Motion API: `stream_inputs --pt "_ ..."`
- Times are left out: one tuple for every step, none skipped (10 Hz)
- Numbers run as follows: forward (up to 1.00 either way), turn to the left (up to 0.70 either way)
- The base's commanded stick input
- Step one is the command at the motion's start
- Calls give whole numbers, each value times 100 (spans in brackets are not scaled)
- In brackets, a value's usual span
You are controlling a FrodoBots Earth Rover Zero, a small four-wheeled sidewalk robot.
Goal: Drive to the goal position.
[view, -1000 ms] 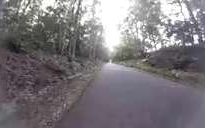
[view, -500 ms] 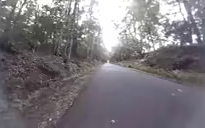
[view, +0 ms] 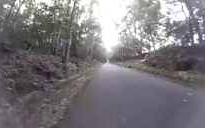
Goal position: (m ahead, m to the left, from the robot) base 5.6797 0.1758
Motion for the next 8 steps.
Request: stream_inputs --pt "70 -1" --pt "70 -1" --pt "70 -1" --pt "70 -1" --pt "70 -1" --pt "70 -1" --pt "70 -1" --pt "70 -1"
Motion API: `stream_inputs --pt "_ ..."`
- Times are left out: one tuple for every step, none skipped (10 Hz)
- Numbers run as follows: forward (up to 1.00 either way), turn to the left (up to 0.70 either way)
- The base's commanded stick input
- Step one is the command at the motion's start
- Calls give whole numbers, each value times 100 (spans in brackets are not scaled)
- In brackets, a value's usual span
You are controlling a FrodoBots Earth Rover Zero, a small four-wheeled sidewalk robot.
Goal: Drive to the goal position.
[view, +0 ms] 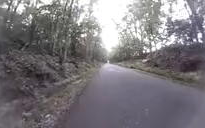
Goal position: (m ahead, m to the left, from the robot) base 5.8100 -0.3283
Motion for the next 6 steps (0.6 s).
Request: stream_inputs --pt "70 -1" --pt "70 -1" --pt "70 -1" --pt "70 -1" --pt "70 -1" --pt "70 -1"
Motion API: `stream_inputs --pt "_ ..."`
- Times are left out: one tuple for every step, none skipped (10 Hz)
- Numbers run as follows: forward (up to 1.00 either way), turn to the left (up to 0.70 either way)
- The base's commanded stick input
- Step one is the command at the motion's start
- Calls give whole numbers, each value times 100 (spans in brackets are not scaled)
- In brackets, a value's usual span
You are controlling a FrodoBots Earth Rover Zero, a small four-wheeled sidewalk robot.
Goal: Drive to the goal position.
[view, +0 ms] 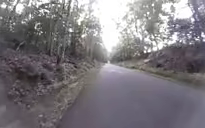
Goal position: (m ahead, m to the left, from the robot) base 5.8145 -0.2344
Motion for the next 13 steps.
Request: stream_inputs --pt "70 -1" --pt "70 -1" --pt "70 -1" --pt "70 -1" --pt "70 -1" --pt "70 -1" --pt "70 -1" --pt "70 -1" --pt "70 -1" --pt "70 -1" --pt "70 -1" --pt "70 -1" --pt "70 -1"
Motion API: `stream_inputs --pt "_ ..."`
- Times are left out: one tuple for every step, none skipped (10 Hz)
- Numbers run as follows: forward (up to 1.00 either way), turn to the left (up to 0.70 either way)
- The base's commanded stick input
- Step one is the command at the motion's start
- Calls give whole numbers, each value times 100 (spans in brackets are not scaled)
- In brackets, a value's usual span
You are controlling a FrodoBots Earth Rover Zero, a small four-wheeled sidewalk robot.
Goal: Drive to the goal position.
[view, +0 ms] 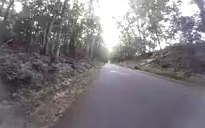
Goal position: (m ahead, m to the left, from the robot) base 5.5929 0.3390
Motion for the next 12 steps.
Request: stream_inputs --pt "70 -1" --pt "70 -1" --pt "70 -1" --pt "70 -1" --pt "70 -1" --pt "70 -1" --pt "70 -1" --pt "70 -1" --pt "70 -1" --pt "70 -1" --pt "70 -1" --pt "70 -1"
